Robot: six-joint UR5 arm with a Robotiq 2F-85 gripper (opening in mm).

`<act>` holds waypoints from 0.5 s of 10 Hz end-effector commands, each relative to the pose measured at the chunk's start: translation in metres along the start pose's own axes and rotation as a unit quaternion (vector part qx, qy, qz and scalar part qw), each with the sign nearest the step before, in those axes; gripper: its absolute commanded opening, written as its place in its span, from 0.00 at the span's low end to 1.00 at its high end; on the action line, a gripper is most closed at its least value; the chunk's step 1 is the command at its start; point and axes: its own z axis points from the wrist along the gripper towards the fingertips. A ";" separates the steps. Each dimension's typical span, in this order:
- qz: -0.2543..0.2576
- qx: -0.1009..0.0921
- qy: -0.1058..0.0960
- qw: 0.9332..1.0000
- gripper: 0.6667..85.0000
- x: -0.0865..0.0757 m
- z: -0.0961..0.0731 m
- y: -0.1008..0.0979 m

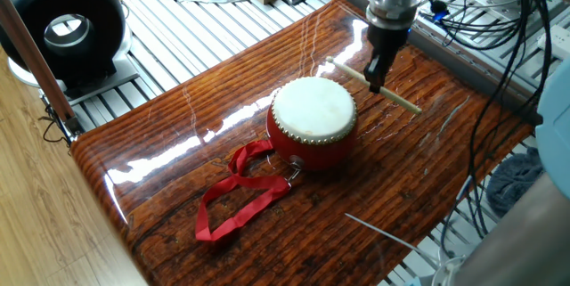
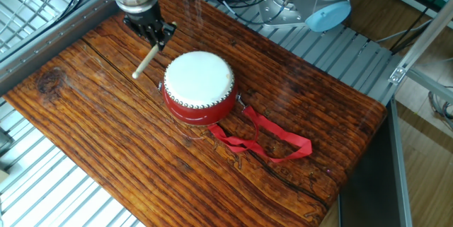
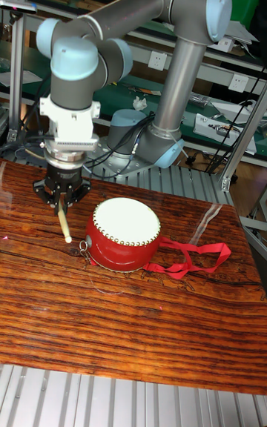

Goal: Play the drum

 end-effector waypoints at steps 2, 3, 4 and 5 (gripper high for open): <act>-0.010 0.005 -0.029 1.000 0.00 -0.018 0.028 -0.003; -0.013 0.008 -0.035 0.999 0.00 -0.022 0.033 -0.004; -0.018 0.009 -0.041 0.999 0.00 -0.026 0.038 -0.004; -0.023 0.010 -0.046 0.999 0.01 -0.028 0.040 -0.005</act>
